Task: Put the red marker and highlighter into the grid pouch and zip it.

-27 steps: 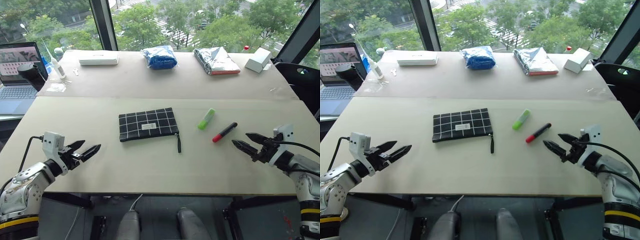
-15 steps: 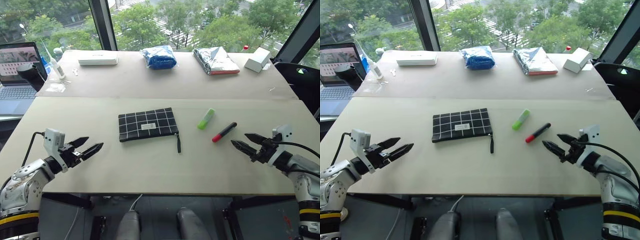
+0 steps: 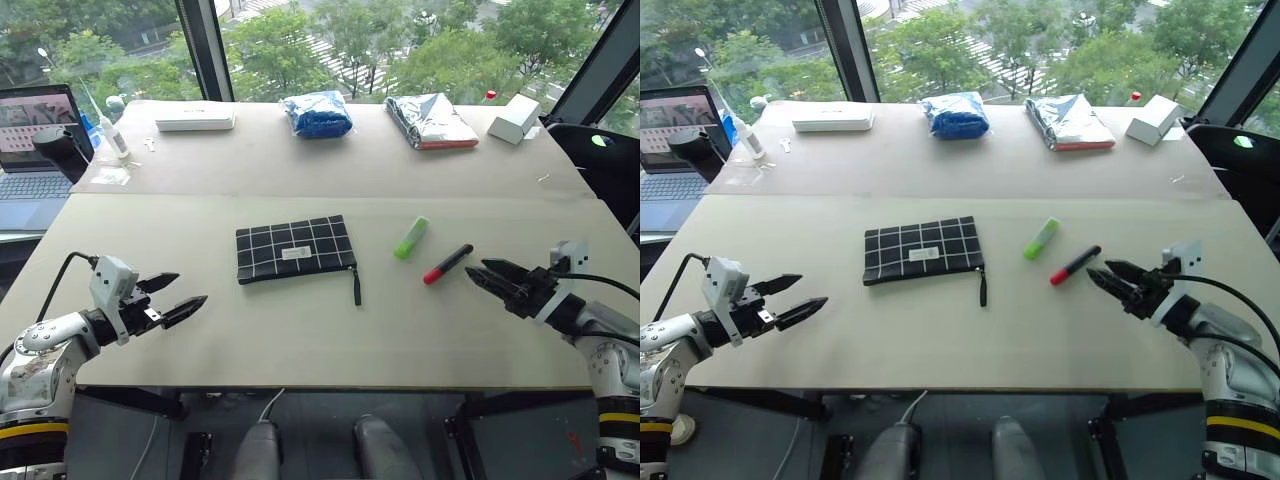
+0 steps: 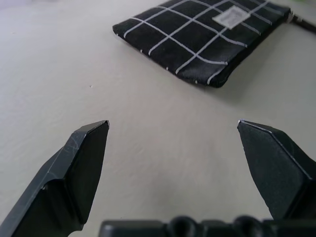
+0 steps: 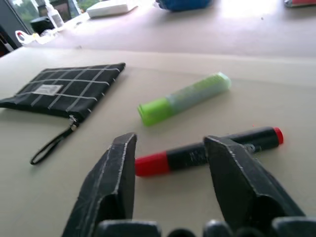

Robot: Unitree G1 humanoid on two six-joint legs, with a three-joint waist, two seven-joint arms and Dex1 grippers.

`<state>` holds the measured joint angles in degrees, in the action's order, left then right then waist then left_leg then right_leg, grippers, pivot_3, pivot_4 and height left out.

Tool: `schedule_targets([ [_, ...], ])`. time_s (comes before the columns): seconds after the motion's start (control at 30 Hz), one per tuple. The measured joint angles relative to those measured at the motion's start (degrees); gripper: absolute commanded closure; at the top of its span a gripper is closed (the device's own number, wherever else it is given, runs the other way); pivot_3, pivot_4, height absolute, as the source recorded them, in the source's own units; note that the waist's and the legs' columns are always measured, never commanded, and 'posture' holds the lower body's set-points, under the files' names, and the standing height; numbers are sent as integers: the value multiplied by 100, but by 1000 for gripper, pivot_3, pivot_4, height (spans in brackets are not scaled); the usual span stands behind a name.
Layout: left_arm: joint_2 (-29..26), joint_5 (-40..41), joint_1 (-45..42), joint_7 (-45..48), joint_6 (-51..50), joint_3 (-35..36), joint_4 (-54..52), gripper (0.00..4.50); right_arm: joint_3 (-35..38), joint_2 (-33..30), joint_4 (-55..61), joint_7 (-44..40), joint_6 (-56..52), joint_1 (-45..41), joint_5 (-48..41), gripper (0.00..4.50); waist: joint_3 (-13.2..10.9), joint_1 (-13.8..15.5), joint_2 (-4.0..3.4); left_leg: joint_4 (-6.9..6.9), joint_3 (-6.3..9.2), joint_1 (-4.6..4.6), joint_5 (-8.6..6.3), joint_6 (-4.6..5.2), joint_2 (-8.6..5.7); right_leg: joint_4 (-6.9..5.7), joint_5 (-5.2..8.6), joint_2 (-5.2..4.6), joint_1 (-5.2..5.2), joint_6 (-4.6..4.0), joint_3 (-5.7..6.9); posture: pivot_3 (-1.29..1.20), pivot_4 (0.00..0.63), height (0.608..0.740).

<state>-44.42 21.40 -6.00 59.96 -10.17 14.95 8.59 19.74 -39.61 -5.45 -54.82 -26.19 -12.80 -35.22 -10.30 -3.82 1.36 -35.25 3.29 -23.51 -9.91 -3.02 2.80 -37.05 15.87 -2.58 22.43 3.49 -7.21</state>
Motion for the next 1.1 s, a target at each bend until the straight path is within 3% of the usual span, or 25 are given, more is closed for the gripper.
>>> schedule_targets([
  [0.13, -58, -205, -414, 212, 549, -166, 265, 0, -336, 16, 831, -9, -421, -73, -219, 4475, 0, 12, 1, -1, 1, -1, 0, 0, 0, -1, 0, 0, 0, 1, 1, 0, 150, 740],
  [0.27, -216, -567, -743, 434, 1111, -470, 637, 0, -1055, 472, 1284, 243, -586, -423, -103, 4475, 1, -18, 2, 0, 1, -2, 0, 0, 3, -2, 0, 3, 7, 0, 0, 0, 150, 740],
  [0.43, -362, -1292, -1285, 651, 2142, -1044, 1584, 0, -2475, 1442, 791, 1130, -428, -1494, 1183, 4475, 1, -19, 2, -2, 0, -43, 2, -1, 3, -21, -15, 5, 62, -24, -1, 0, 150, 740],
  [0.57, -366, -1630, -1775, 647, 2950, -1308, 2241, 0, -2974, 1892, 299, 1673, -434, -2173, 1817, 4475, 1, 64, 3, -9, 6, -73, 3, -3, 1, -40, -27, 3, 88, -44, 10, 0, 150, 740],
  [1.1, -25, -1810, -2243, 513, 3995, -1542, 2982, 0, -4200, 1565, -789, 1600, 776, -2642, 3850, 4475, 3, 129, 4, -31, 6, -67, 3, -2, 1, -66, -26, 4, 87, -44, 12, 0, 150, 740],
])
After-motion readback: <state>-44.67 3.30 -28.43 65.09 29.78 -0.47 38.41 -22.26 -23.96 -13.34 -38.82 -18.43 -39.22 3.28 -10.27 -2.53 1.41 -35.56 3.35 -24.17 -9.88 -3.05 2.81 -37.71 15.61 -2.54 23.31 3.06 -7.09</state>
